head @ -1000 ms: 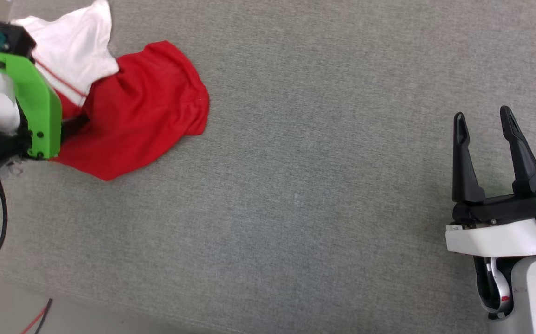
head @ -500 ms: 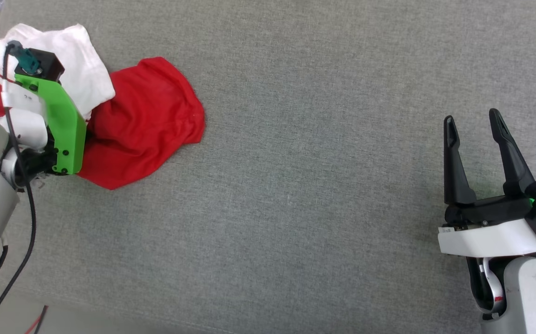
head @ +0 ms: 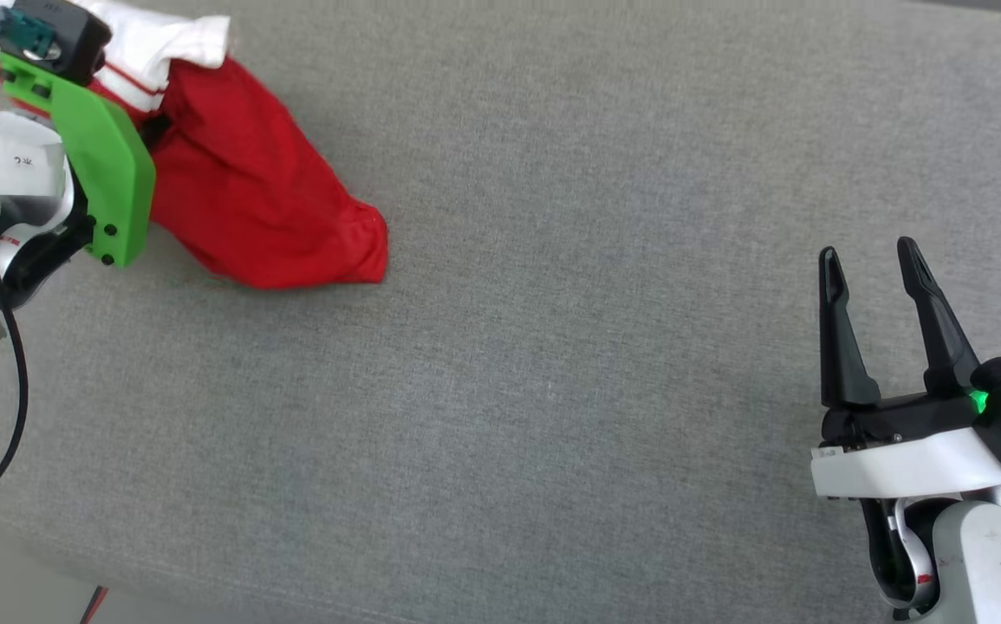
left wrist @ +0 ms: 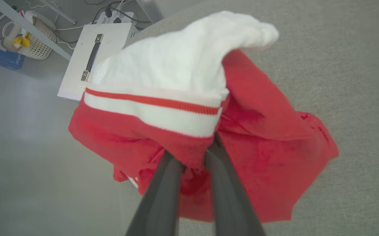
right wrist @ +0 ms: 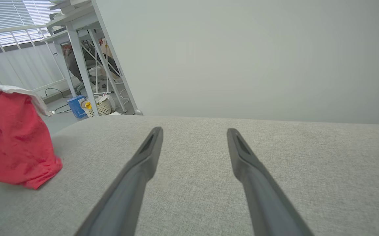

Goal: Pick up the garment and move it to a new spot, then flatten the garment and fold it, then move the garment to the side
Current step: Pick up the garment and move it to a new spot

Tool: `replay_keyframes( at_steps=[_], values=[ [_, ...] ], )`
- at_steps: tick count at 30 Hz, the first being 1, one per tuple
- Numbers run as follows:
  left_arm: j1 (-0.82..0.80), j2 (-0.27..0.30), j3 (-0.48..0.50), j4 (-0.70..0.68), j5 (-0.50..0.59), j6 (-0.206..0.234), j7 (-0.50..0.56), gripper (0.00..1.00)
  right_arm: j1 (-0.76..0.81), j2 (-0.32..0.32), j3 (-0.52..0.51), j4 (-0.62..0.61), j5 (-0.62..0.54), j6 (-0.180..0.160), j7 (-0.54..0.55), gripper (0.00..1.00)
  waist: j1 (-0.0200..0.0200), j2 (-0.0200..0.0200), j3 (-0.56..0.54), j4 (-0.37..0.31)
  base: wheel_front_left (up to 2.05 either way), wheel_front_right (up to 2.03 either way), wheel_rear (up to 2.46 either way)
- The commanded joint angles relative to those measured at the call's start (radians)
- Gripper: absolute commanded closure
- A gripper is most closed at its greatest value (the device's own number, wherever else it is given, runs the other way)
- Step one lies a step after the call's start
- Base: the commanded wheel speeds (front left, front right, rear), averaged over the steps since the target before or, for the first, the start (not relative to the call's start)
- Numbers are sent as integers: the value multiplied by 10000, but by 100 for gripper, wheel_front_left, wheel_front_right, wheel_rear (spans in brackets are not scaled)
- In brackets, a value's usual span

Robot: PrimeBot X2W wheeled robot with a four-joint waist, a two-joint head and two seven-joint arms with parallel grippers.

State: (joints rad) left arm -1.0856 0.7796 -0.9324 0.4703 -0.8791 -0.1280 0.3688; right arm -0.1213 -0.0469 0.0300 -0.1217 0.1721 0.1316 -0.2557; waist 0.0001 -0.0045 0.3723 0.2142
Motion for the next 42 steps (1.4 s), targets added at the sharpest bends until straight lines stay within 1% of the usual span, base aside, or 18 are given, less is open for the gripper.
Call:
replay_keyframes(
  at_steps=[1, 5, 6, 8, 13, 18, 21, 24, 28, 32, 33, 37, 42],
  values=[
    [-267, 62, -88, -222, 224, -27, -129, 100, 114, -33, 18, 37, 129, -9, -61, 0, -1, 45, -385, -213, 0, 0, 0],
    [-503, 2, -385, -989, 471, -27, -294, 100, 202, -33, 13, 60, 378, -9, -61, 0, -1, 45, -632, -710, 0, 0, 0],
    [-584, -110, -538, -1356, 573, -27, -309, 100, 253, -33, -5, 72, 465, -9, -61, 0, -1, 45, -696, -972, 0, 0, 0],
    [-655, -272, -709, -1700, 691, -27, -308, 100, 282, -33, -29, 82, 552, -9, -61, 0, -1, 45, -721, -1252, 0, 0, 0],
    [-775, -866, -1159, -2282, 996, -26, -337, 100, 262, -33, 4, 51, 777, -9, -61, 0, -1, 45, -669, -2035, 0, 0, 0],
    [-800, -1775, -1792, -2319, 1250, -26, -452, 100, 157, -33, -6, -24, 1036, -9, -61, 0, -1, 45, -460, -2860, 0, 0, 0],
    [-885, -2490, -2169, -2047, 1330, -27, -721, 100, 127, -33, -72, -74, 1156, -9, -61, 0, -1, 45, -278, -3282, 0, 0, 0],
    [-934, -3340, -2622, -1722, 1312, -27, -1007, 100, 97, -33, -200, -156, 1249, -9, -61, 0, -1, 45, -100, -3594, 0, 0, 0],
    [-964, -4372, -3137, -1281, 1357, -27, -1264, 100, 5, -33, -414, -312, 1308, -9, -61, 0, -1, 45, 150, -3863, 0, 0, 0],
    [-685, -5252, -3411, -868, 1522, -27, -1351, 100, -101, -33, -583, -393, 1368, -9, -61, 0, -1, 45, 373, -3994, 0, 0, 0],
    [-419, -5624, -3457, -685, 1641, -27, -1374, 100, -159, -33, -651, -419, 1382, -9, -61, 0, -1, 45, 462, -4028, 0, 0, 0],
    [587, -6228, -3473, -764, 2336, -27, -734, 100, -256, -33, -760, -448, 1422, -9, -61, 0, -1, 45, 623, -4057, 0, 0, 0],
    [1673, -6502, -3476, -932, 2782, -27, -168, 100, -331, -33, -831, -379, 1426, -9, -61, 0, -1, 45, 713, -3987, 0, 0, 0]
  ],
)
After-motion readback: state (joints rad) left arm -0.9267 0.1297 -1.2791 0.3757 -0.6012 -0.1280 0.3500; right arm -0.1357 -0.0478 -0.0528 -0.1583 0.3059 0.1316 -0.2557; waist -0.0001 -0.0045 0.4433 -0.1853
